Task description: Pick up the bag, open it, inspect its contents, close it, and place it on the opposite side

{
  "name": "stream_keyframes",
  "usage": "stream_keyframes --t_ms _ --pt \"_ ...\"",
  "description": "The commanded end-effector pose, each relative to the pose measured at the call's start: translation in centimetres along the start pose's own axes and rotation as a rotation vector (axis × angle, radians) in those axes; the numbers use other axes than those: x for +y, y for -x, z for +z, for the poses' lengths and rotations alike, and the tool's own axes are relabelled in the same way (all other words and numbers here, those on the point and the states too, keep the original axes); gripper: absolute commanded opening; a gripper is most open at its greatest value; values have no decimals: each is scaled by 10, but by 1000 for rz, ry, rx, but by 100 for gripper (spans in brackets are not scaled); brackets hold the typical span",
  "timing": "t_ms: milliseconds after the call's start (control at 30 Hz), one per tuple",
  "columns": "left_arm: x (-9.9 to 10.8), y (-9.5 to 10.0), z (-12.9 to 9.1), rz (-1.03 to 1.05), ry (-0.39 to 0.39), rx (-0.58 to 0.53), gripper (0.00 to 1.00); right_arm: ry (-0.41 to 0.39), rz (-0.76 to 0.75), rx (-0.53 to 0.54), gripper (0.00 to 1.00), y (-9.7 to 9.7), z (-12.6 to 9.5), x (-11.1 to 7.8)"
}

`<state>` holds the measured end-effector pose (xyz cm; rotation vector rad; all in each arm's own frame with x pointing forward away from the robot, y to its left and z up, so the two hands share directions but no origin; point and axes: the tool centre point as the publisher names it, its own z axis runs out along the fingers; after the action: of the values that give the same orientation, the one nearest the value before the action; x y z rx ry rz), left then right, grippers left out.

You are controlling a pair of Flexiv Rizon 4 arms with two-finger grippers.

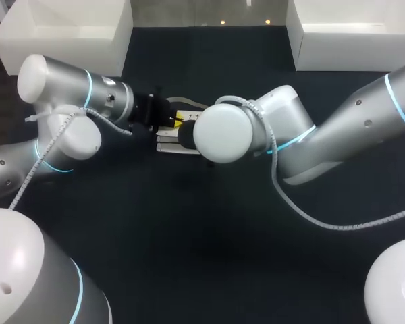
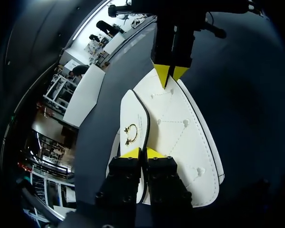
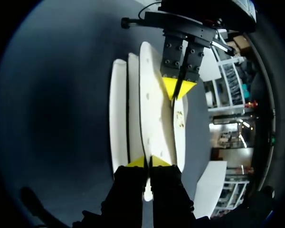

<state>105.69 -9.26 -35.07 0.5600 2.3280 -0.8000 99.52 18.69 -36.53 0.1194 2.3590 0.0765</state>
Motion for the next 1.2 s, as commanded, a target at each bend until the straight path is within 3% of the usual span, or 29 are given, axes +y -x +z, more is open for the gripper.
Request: stream_keyframes --t_ms 33,600,633,667,800,1000,1133,1200 --pt "4 1 -2 15 -52 -6 0 2 0 -3 0 -1 -2 -1" --pt "5 -1 -3 10 -34 7 0 2 0 -3 0 -1 -2 -1" --pt "5 0 -4 6 -32 4 16 2 0 -3 0 -1 -2 -1" --pt "4 1 -6 2 -33 1 47 2 0 -3 0 -1 -2 -1" --pt "0 5 -14 -6 -37 -12 58 2 0 -3 0 -1 -2 -1" --pt "-7 9 -27 -21 -53 -21 55 2 0 -3 0 -1 -2 -1" --pt "-11 12 -36 -36 -64 -13 68 2 0 -3 0 -1 -2 -1" --pt "-12 13 -40 -40 -59 -4 70 3 2 -3 0 -1 -3 -1"
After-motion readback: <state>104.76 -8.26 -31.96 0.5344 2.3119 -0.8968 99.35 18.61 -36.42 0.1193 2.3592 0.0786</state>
